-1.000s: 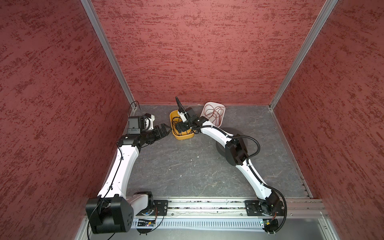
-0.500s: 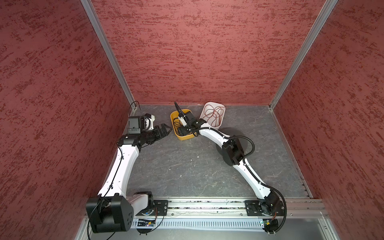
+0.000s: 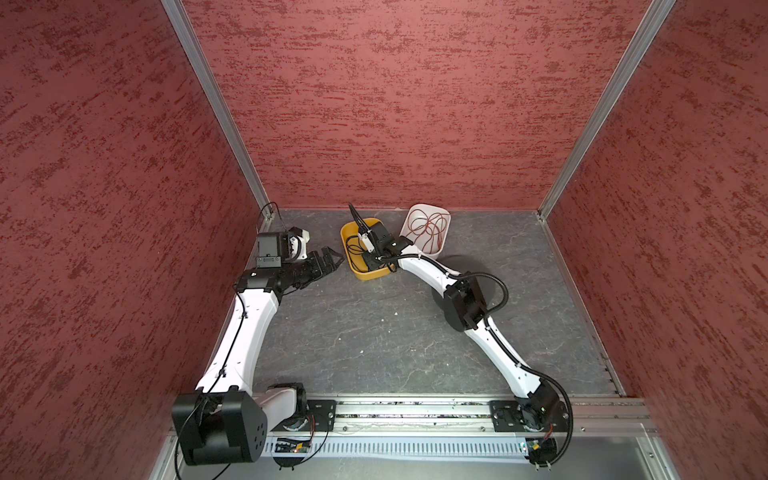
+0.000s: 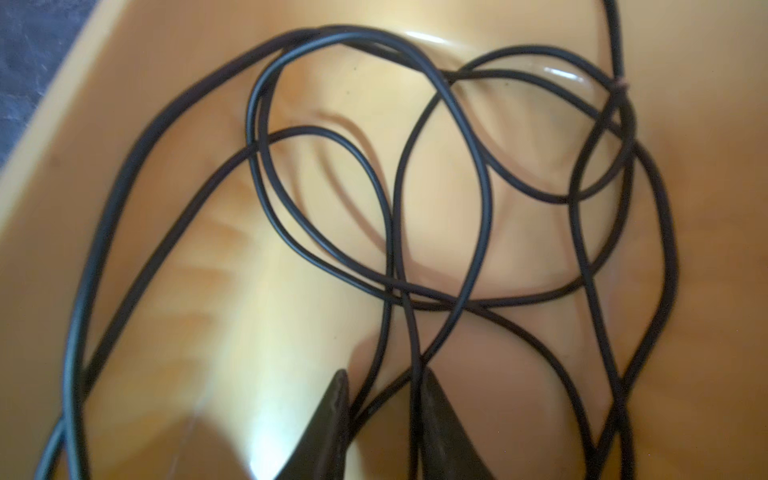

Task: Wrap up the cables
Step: 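Lift the black cable out of the yellow tub with the right gripper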

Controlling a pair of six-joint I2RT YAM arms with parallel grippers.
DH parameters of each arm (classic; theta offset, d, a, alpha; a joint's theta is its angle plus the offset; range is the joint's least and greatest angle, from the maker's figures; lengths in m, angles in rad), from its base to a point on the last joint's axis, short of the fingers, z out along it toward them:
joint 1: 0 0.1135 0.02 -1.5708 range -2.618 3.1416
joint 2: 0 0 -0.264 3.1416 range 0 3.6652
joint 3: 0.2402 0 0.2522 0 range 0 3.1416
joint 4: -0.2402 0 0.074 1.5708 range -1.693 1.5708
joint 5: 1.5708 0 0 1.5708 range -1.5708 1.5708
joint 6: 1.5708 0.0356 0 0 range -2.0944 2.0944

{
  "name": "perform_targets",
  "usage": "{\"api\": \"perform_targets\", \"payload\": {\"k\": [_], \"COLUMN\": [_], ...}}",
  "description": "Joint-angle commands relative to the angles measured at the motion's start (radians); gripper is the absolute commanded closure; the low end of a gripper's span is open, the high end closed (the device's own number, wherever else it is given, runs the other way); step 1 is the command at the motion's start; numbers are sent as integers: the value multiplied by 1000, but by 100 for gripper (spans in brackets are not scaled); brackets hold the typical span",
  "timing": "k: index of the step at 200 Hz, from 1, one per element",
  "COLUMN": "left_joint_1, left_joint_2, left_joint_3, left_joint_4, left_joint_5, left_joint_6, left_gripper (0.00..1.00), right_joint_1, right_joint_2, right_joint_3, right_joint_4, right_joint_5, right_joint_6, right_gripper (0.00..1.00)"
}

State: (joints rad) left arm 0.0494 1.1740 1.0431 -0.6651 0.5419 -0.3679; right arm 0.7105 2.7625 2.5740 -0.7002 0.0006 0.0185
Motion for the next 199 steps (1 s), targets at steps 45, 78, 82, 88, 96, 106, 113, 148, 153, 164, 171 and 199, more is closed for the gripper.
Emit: {"api": "perform_targets", "payload": {"k": [45, 78, 82, 88, 96, 106, 113, 148, 153, 164, 171, 199], "left_joint_1": [-9, -73, -89, -113, -141, -154, -154, -154, -151, -143, -136, -117], "left_joint_2": [-8, -18, -23, -30, -38, -42, -39, -48, -55, -70, -79, -85], "left_joint_3": [-7, 2, 1, -7, -22, -43, -53, -78, -87, -109, -128, -176], "left_joint_4": [7, 8, 13, 30, 59, 94, 113, 181, 198, 247, 280, 383], "left_joint_5": [-28, -88, -105, -126, -144, -136, -123, -141, -148, -154, -154, -155], "left_joint_6": [4, -32, -38, -49, -67, -91, -117, -162, -166, -186, -206, -255], "left_gripper": [0, 0, 0, 0, 0, 0, 0, 0, 0, 1, 2, 7], "right_joint_1": [-1, 0, 1, 1, 1, 1, 1, 1, 1, 2, 0, 2], "right_joint_2": [-70, -229, -255, -289, -334, -385, -419, -621, -654, -727, -771, -926], "right_joint_3": [5, -144, -172, -213, -258, -306, -340, -541, -571, -640, -678, -784], "right_joint_4": [118, 303, 330, 365, 402, 434, 449, 523, 533, 553, 557, 522], "right_joint_5": [32, 4, -1, -6, -15, -31, -45, -75, -79, -91, -97, -121], "right_joint_6": [29, 49, 51, 54, 58, 60, 60, 72, 74, 79, 83, 91], "right_gripper": [100, 100, 100, 100, 100, 100, 100, 100, 100, 100, 100, 100]}}
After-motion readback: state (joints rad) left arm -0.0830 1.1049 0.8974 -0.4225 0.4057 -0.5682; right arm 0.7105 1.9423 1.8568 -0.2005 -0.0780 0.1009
